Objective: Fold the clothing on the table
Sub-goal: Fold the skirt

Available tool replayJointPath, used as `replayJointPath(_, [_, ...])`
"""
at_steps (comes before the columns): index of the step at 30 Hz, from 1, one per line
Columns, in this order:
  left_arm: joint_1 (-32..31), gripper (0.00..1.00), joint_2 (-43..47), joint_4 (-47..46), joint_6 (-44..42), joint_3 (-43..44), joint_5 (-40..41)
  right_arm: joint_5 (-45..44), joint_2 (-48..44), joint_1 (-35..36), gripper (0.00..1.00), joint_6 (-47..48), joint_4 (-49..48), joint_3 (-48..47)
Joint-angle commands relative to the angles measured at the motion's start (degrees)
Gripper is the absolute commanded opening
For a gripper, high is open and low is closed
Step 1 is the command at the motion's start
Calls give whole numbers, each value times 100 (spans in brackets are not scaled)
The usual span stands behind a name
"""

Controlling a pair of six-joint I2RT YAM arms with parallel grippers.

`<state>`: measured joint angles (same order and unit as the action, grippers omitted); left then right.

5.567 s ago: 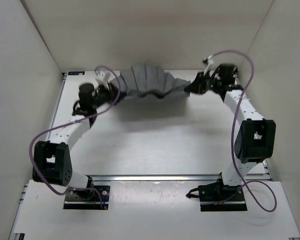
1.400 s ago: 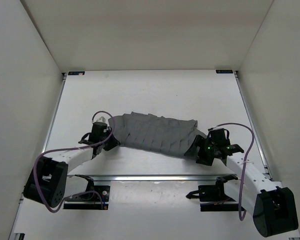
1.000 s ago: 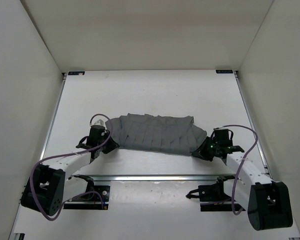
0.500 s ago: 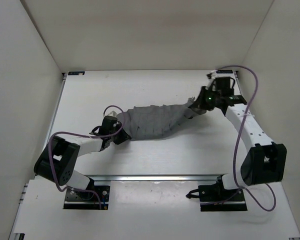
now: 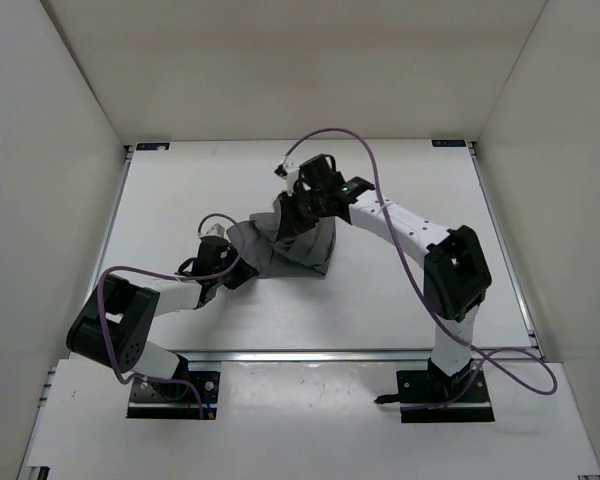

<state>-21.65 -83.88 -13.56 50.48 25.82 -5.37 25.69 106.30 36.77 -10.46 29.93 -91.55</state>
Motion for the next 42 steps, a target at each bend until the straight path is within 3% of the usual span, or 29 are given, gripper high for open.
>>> replayJointPath(1, [56,0,152,-6,58,-244,282,181,206,286,0,-202,-330,-337])
replayJointPath(13, [126,0,337,-226,33,-587,167,656,1287,770,0,-378,-612,-653])
replayJointPath(17, [170,0,433,-278,111,-710,133,1297,1735,806,0,-177,-410,-1127])
replayJointPath(19, [205,3,477,-270,103,-763,115,1578,1684,849,14,-202,-427,-1181])
replayJointPath(22, [266,18,705,-296,199,-851,106,1571,1167,805,45,-123,-882,-849])
replayJointPath(24, [293,30,872,-270,234,-877,80,1465,692,770,51,-62,-1215,-305])
replayJointPath(28, [328,39,1293,-42,331,-965,194,1483,-695,437,54,-666,-2945,1363])
replayJointPath(30, [345,41,1574,125,340,-1035,211,1229,-1120,287,53,-878,-3326,1778])
replayJointPath(33, [390,43,2269,493,533,-1202,430,973,-1209,111,40,-756,-3048,1843])
replayJointPath(34, [424,44,2592,669,603,-1333,475,1060,-1165,67,17,-678,-3003,1773])
replayJointPath(36, [521,43,3112,1046,673,-1396,519,1148,-954,5,0,-764,-3002,1755])
replayJointPath(42, [828,44,4616,2207,762,-1379,528,1780,257,137,0,-1002,-3239,1123])
